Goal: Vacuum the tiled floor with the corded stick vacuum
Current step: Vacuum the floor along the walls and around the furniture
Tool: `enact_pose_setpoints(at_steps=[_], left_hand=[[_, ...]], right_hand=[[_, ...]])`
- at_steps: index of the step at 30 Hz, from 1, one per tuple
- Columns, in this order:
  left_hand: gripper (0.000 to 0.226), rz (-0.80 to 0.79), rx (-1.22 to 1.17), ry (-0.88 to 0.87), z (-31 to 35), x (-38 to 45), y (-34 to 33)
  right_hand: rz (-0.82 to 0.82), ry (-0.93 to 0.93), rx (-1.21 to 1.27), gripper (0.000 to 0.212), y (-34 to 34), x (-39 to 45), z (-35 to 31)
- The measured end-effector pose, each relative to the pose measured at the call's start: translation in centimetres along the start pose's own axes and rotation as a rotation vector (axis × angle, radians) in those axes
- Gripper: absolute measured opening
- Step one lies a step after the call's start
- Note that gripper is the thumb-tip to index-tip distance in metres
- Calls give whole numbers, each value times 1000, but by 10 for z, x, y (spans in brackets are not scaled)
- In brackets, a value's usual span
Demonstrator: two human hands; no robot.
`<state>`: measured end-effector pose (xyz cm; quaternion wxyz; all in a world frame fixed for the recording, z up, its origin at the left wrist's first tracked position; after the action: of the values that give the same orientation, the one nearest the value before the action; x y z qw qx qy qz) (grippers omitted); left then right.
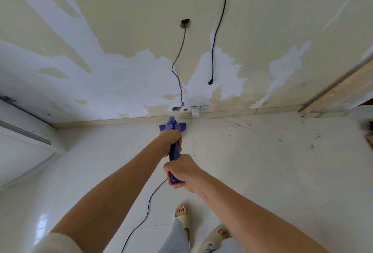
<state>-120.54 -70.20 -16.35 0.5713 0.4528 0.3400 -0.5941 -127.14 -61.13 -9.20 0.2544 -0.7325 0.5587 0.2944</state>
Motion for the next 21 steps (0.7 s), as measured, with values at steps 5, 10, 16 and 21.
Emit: enact_pose_setpoints(at_steps=[5, 10, 16, 21], left_hand=[[20, 18, 71, -12, 26, 15, 24], [7, 10, 109, -12, 21, 4, 42], [16, -14, 27, -11, 14, -5, 56], [18, -51, 7, 14, 22, -6, 64]], right_hand=[[34, 0, 70, 14, -18, 22, -21], [40, -38, 127, 16, -44, 22, -19], [41, -46, 128, 16, -62, 29, -13], [62, -44, 133, 12, -70, 39, -24]])
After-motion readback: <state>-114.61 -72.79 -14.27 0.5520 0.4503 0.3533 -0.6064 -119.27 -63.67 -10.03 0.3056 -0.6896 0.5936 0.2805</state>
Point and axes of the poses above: each hand's wrist, its own x-axis towards the middle knuckle, its own y-axis out of the back of the hand, z = x × y, the point moved 7 cm from there along x, towards the middle knuckle, and after that the axes turned 9 degrees about y, right-handed, at the moved point
